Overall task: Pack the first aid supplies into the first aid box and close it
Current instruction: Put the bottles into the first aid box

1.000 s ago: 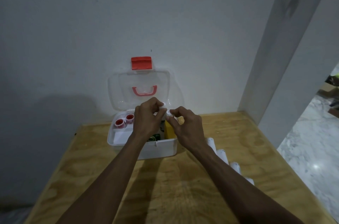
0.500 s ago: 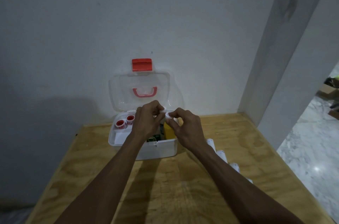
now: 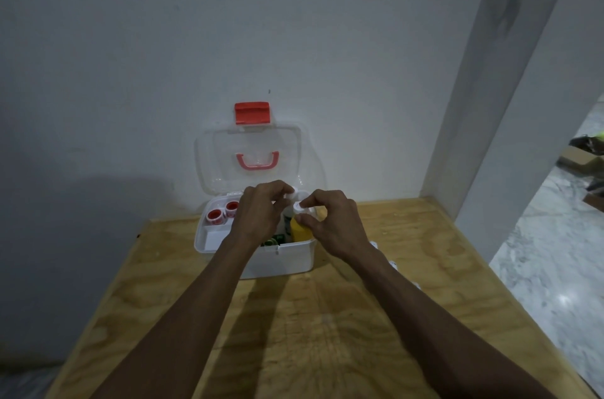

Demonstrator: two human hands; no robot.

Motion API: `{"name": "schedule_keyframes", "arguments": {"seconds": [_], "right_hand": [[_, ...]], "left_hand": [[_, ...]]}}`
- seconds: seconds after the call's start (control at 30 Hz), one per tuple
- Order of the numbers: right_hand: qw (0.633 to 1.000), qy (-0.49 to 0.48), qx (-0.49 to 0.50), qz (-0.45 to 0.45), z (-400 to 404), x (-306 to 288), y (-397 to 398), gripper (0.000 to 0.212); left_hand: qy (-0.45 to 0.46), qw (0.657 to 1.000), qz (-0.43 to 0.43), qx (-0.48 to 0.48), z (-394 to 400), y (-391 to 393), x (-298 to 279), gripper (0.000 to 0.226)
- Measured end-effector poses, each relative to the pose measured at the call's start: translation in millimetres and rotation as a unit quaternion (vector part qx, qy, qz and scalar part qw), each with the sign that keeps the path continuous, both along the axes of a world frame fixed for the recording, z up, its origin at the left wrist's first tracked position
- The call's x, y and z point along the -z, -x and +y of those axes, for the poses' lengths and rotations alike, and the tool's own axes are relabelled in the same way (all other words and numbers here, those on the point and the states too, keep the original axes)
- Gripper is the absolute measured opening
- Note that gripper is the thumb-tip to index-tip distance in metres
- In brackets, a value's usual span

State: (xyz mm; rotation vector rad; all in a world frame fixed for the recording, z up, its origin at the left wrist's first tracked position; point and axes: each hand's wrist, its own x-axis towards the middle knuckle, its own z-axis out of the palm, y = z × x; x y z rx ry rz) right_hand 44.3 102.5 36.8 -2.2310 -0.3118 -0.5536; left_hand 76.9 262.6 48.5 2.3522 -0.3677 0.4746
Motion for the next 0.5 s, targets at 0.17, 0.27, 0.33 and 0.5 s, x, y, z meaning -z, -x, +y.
{"name": "schedule_keyframes", "arguments": {"seconds": [0.17,0.27,0.33,0.5], "right_hand": [[1.0,0.007,0.002,0.004,-2,-3,2,0.022],[1.0,0.007,0.006,0.003,-4,-5,3,0.025],[1.0,0.007,0.006,-0.002,-8,-10,6,0.027],[0.999,-0.011,0.044,-0.011,-45,-28,22,0.019]], "left_hand": [[-0.016,1.0,0.001,-0.01,1,3,-2,0.024],[-0.023,1.0,0.001,-0.011,0,5,-3,0.025],[-0.025,0.999,0.003,-0.024,1,6,-5,0.026],[-0.012,0.995,-0.068,-0.071,4,20,-19,0.029]]}}
